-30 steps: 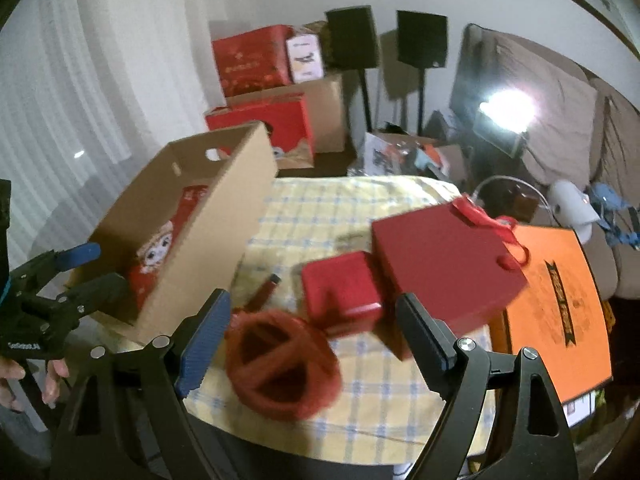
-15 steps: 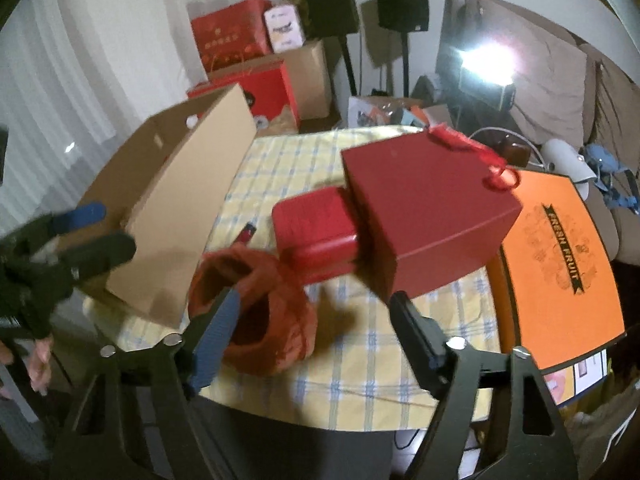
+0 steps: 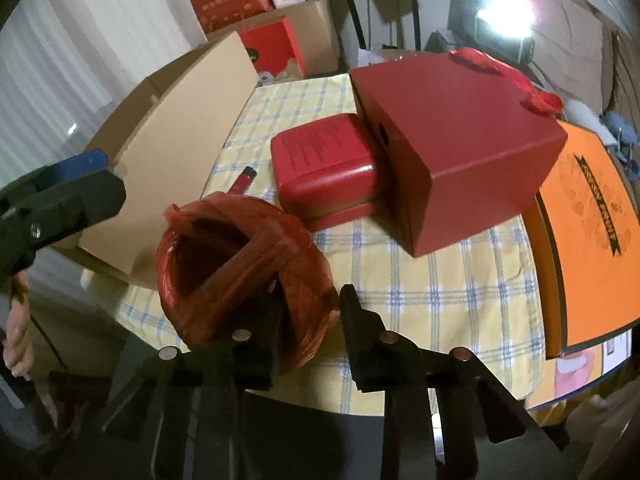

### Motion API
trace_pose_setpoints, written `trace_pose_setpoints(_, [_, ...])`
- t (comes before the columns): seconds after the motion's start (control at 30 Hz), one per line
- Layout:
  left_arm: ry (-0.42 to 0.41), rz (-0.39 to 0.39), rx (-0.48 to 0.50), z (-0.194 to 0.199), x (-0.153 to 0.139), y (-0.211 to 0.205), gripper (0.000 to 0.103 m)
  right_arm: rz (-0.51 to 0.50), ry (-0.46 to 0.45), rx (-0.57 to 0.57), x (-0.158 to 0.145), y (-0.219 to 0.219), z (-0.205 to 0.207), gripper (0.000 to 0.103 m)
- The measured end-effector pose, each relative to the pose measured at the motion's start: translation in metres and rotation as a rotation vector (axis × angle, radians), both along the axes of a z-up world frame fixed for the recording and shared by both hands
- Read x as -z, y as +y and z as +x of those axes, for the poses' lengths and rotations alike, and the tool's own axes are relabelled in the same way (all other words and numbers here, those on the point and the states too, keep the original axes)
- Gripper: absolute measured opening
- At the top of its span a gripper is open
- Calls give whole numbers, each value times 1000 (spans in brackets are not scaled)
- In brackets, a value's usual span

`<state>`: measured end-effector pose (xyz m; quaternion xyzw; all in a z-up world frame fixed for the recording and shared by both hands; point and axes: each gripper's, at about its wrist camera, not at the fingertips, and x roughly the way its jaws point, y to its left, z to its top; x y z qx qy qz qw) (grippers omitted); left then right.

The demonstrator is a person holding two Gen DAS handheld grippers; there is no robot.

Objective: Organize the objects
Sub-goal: 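Move both grippers toward the red plastic bag bundle, then grasp the red plastic bag bundle with both grippers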

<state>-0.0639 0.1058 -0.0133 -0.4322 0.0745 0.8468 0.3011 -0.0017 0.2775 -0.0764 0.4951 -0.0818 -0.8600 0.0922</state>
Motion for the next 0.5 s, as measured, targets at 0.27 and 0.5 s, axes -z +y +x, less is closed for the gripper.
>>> trace_pose_setpoints(0.27, [-32,-33,100,13,10,24,80,-41,-7,10,2,7,4,24])
trace_pose_setpoints(0.5, [-87,-69,137,14,26,37,45,-64,-8,10,4,10,5,21])
